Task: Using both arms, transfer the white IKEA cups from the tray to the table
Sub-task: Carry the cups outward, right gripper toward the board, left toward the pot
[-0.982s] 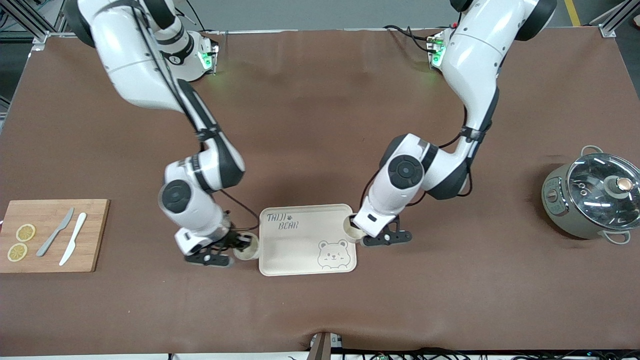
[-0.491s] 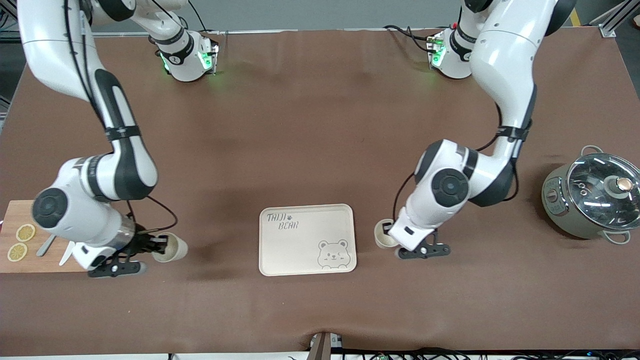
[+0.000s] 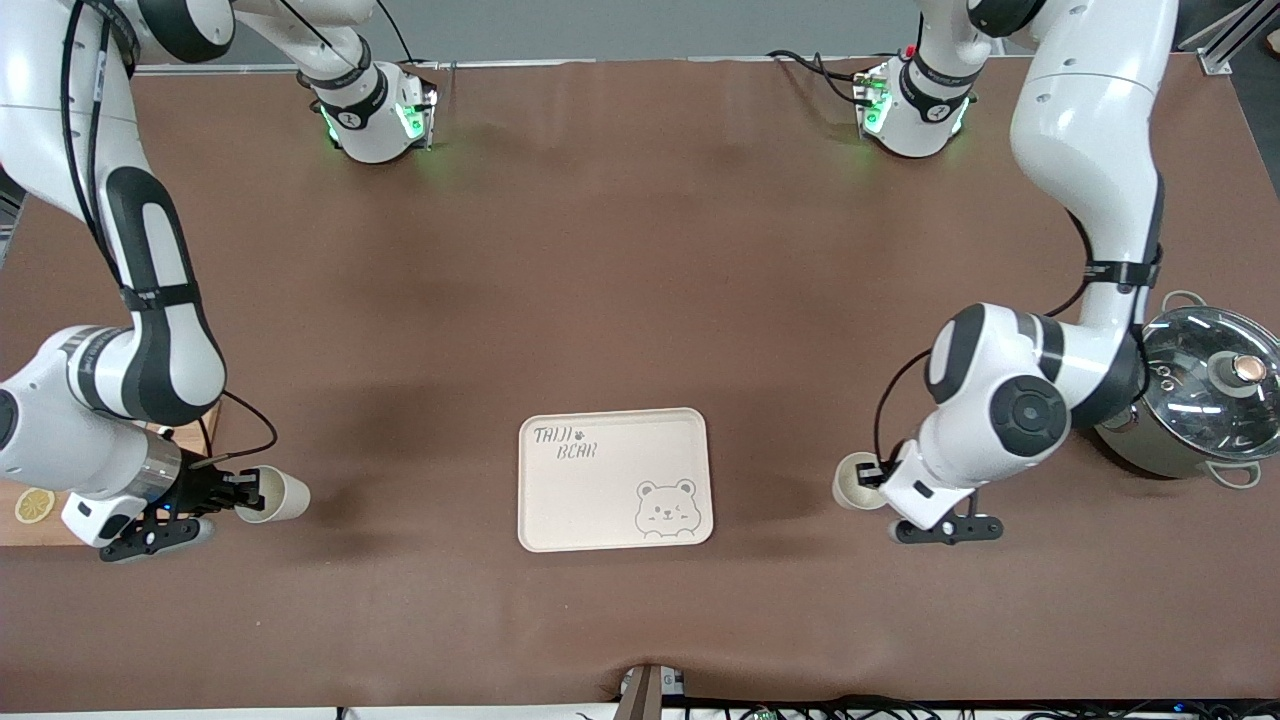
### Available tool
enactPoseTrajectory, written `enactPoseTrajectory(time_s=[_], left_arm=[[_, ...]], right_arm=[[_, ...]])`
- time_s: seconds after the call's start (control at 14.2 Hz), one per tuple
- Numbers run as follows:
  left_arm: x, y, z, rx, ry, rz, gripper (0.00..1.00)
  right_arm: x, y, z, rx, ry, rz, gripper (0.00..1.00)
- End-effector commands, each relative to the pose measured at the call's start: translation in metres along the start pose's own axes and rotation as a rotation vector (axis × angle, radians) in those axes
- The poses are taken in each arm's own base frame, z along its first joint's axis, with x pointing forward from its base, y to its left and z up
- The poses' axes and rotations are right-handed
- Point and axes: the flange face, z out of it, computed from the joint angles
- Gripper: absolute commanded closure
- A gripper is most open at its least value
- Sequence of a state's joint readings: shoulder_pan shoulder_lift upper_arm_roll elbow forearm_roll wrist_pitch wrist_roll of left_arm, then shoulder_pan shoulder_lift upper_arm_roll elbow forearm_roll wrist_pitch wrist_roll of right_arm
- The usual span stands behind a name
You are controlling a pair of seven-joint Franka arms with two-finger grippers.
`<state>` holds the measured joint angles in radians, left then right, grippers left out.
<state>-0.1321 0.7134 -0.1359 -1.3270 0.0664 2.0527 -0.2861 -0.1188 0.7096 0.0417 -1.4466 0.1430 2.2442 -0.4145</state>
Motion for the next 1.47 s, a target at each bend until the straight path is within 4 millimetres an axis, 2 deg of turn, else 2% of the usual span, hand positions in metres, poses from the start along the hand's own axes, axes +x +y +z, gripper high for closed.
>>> enactPoseTrajectory(time_s=[0.0, 0.21, 0.42, 0.56, 0.63, 0.7, 0.77, 0.84, 1.12, 1.26, 1.33, 1.4], left_arm=[[0.004, -0.046, 0.001, 0.024, -0.025, 0.047, 1.00], [0.012, -0.109, 0.021, 0.010, -0.053, 0.090, 1.00], [0.014, -0.146, 0.037, 0.015, -0.069, 0.083, 1.00], [0.015, -0.162, 0.053, 0.014, -0.074, 0.090, 1.00], [0.016, -0.163, 0.062, 0.011, -0.068, 0.101, 1.00], [0.017, -0.171, 0.071, 0.012, -0.066, 0.098, 1.00], [0.018, -0.180, 0.076, 0.018, -0.059, 0.094, 1.00], [0.018, -0.184, 0.081, 0.024, -0.056, 0.096, 1.00], [0.017, -0.180, 0.087, 0.022, -0.064, 0.087, 1.00], [0.018, -0.184, 0.088, 0.022, -0.062, 0.089, 0.49], [0.018, -0.183, 0.088, 0.022, -0.062, 0.092, 0.14], [0.018, -0.182, 0.084, 0.022, -0.058, 0.090, 0.00]], right_arm=[[-0.004, 0.010, 0.032, 0.019, 0.020, -0.016, 1.00], [-0.006, 0.013, 0.054, 0.010, 0.033, -0.012, 1.00], [-0.007, 0.015, 0.064, 0.004, 0.039, -0.010, 1.00], [-0.007, 0.015, 0.064, 0.005, 0.040, -0.009, 1.00], [-0.007, 0.015, 0.065, 0.005, 0.040, -0.010, 1.00], [-0.008, 0.015, 0.066, 0.007, 0.039, -0.007, 0.93], [-0.008, 0.015, 0.066, 0.009, 0.040, -0.002, 0.21], [-0.008, 0.016, 0.066, 0.013, 0.042, 0.008, 0.00], [-0.007, 0.016, 0.065, 0.030, 0.050, 0.031, 0.00], [-0.006, 0.016, 0.062, 0.030, 0.050, 0.029, 0.00], [-0.004, 0.015, 0.057, 0.030, 0.054, 0.029, 0.00], [0.000, 0.017, 0.050, 0.026, 0.059, 0.026, 0.00]])
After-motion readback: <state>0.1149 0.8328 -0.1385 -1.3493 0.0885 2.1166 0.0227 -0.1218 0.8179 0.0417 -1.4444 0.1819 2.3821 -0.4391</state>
